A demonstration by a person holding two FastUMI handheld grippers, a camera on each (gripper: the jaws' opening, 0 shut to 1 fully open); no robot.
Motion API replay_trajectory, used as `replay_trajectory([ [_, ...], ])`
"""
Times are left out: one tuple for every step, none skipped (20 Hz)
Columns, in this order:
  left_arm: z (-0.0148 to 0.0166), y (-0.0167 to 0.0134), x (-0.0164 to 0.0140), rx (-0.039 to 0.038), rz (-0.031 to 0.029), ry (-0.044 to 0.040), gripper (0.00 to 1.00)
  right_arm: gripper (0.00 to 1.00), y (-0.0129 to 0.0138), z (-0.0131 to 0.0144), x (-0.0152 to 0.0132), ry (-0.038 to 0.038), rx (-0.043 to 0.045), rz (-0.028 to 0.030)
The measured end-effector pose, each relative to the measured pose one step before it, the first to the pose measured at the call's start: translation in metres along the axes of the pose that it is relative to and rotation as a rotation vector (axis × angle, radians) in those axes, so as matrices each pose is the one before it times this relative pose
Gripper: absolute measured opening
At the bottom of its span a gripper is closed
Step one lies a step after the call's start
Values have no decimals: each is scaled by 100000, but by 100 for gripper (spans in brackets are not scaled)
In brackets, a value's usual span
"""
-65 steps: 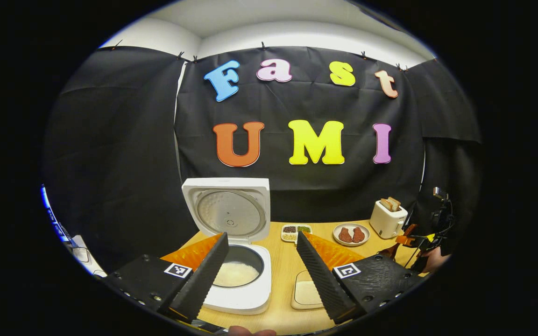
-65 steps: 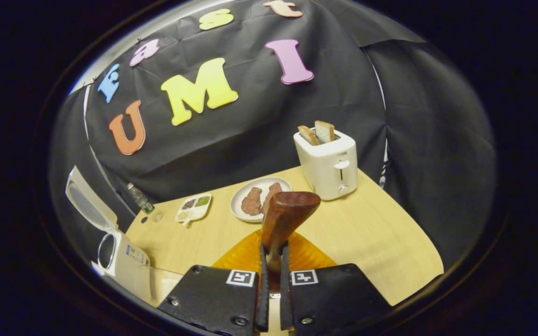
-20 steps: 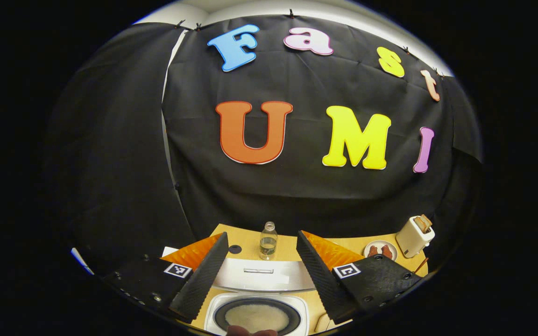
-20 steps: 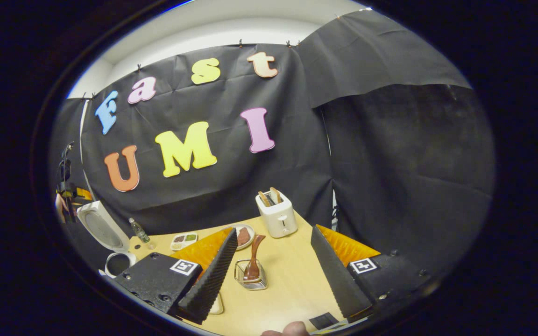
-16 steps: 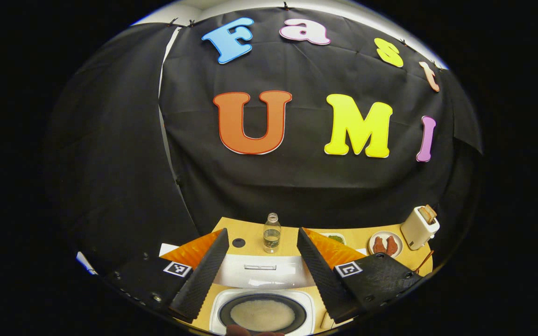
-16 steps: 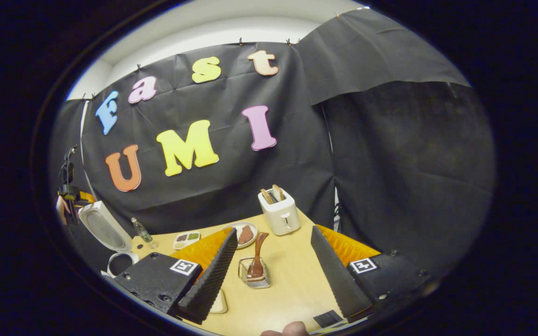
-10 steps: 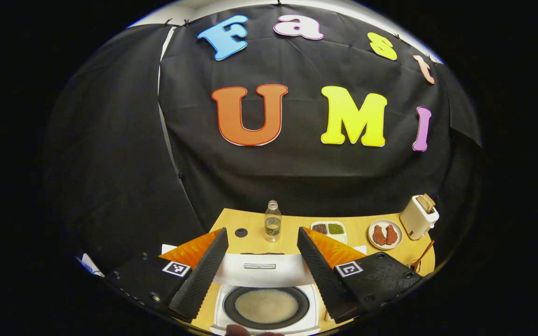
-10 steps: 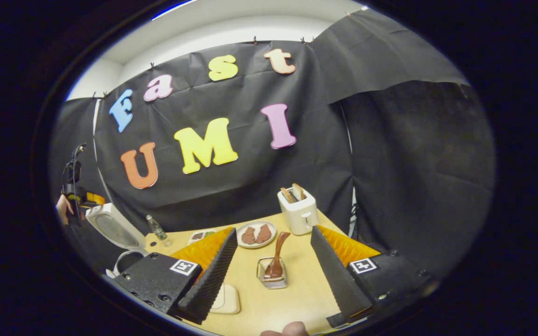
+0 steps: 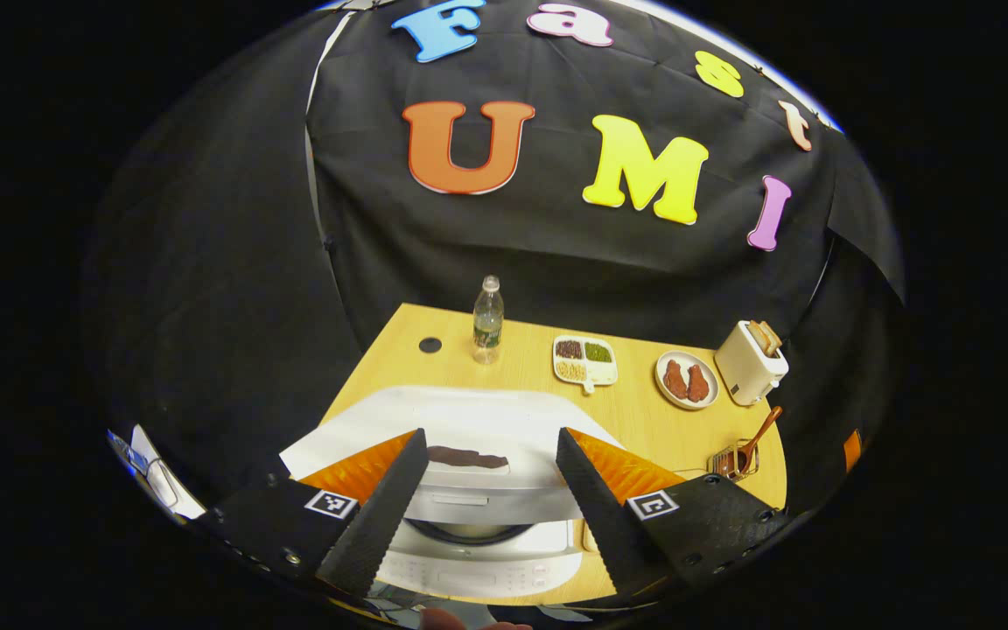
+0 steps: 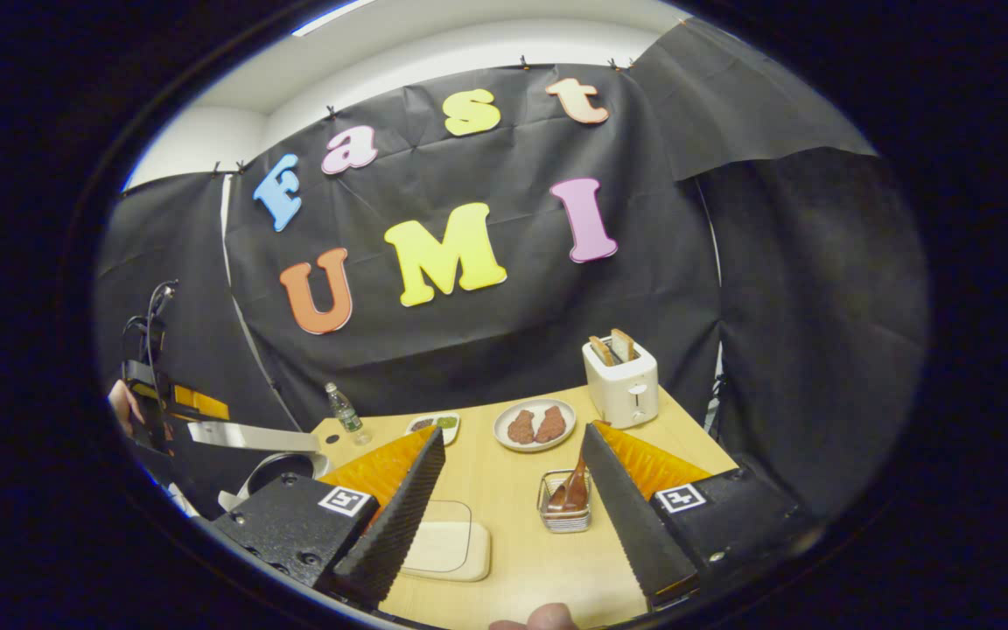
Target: Close the left gripper, press the button to open the rice cooker; take a wooden spoon from the chopstick holder with the right hand, scoop a spoonful of rice and pour it into the rice cooker, then put the wooden spoon back into the chopstick holder.
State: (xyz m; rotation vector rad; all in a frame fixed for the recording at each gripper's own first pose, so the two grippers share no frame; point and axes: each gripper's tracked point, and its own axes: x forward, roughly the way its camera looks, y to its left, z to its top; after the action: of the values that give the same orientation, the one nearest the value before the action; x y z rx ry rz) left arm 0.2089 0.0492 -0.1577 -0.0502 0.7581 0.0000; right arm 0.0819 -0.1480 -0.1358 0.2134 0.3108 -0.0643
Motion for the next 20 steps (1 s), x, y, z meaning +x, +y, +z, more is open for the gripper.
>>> replay_trajectory([
  [-870, 475, 95, -628, 739, 1286, 97, 100, 579, -34, 48, 306, -361, 1849],
  [-819, 406, 62, -262, 757, 1229, 95, 100, 294, -47, 51, 125, -725, 1280],
  [-610, 372, 62, 112, 1111, 695, 95, 100, 213, -90, 82, 287, -872, 876],
  [-543, 169, 79, -40, 304, 573, 95, 100, 227, -143, 114, 475, -617, 855],
  [-414, 17, 102, 126, -32, 909, 95, 100, 202, -275, 176, 737, -43, 862],
  [-957, 96, 77, 379, 32, 1615, 95, 100, 261, -110, 112, 581, 497, 779],
  [-816, 24, 289, 673, 99, 2167, 95, 100, 233, -130, 66, 466, 475, 612],
  [-922, 158, 227, 440, 136, 2292, 95, 100, 138, -67, -37, 224, 234, 304],
  [-850, 37, 323, 440, 100, 2273, 95, 100, 48, -64, 111, 305, -74, 295],
  [-969, 48, 181, -9, 142, 1906, 95, 100, 99, -94, 58, 337, -187, 293],
  [-860, 46, 326, -454, 99, 1927, 95, 100, 97, -211, 159, 408, -194, 357],
  [-653, -17, 371, -489, -4, 1918, 95, 100, 56, -141, 62, 520, -154, 194],
  [-711, -53, 262, -716, -136, 1967, 95, 100, 82, -116, 43, 493, 113, 164],
  [-656, 14, 258, -614, -362, 1650, 100, 100, -15, 19, 70, -41, 383, 12],
  [-332, 40, -212, -677, -10, 1416, 96, 100, -56, 11, 84, -186, 480, -125],
  [-544, -150, 452, -177, 341, 1300, 96, 100, 20, -178, 156, 298, 565, -61],
  [-132, 182, 175, 986, 1177, 442, 95, 96, -60, -414, 199, 719, 756, 95],
  [65, 93, 64, 2203, 559, -1011, 96, 100, 47, -227, 163, 611, 998, 140],
  [-203, 109, -43, 2299, 771, 318, 96, 100, -50, -220, 208, 581, 992, 43],
  [-189, -61, 345, 1344, 28, -25, 100, 100, -38, -100, 211, 365, 936, -8],
])
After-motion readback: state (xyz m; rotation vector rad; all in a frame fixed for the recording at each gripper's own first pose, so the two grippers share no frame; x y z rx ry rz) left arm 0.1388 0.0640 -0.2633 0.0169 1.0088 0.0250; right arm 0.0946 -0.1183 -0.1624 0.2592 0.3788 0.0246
